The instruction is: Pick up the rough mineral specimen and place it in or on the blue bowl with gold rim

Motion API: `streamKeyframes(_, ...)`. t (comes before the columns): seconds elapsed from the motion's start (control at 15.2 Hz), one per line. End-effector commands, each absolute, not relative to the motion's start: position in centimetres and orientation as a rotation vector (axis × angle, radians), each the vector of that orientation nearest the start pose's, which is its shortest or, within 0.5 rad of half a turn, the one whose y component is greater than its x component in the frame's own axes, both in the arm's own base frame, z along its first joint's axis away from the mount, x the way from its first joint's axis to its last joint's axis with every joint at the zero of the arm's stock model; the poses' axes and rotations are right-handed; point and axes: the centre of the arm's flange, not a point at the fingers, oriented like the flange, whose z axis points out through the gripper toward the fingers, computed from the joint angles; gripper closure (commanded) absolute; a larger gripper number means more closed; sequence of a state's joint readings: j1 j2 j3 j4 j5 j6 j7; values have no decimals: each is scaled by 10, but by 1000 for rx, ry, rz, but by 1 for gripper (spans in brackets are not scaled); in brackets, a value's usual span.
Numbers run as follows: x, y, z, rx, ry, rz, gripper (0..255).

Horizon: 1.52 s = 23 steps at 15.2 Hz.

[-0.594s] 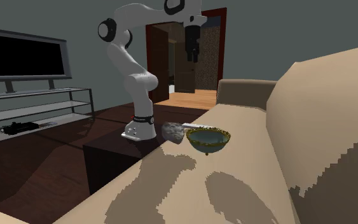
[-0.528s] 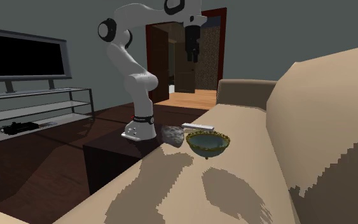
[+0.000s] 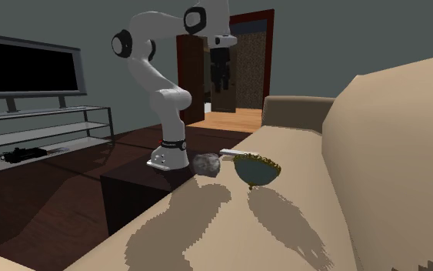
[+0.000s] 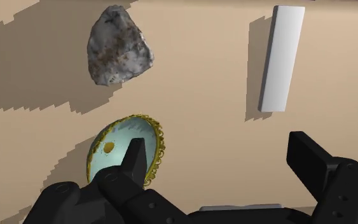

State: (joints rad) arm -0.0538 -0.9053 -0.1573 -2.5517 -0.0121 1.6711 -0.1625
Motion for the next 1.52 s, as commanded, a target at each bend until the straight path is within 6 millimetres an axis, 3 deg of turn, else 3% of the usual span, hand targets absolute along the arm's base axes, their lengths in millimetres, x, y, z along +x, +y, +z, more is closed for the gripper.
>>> streamKeyframes(0.0,271,-91,516,-2997,-27,-54,0)
streamKeyframes(0.59,240,-173,412,-2833,-60,-46,0)
streamKeyframes(1.12,214,-232,310,-2687,-87,-40,0)
streamKeyframes(1.45,213,-225,286,-2681,-88,-39,0)
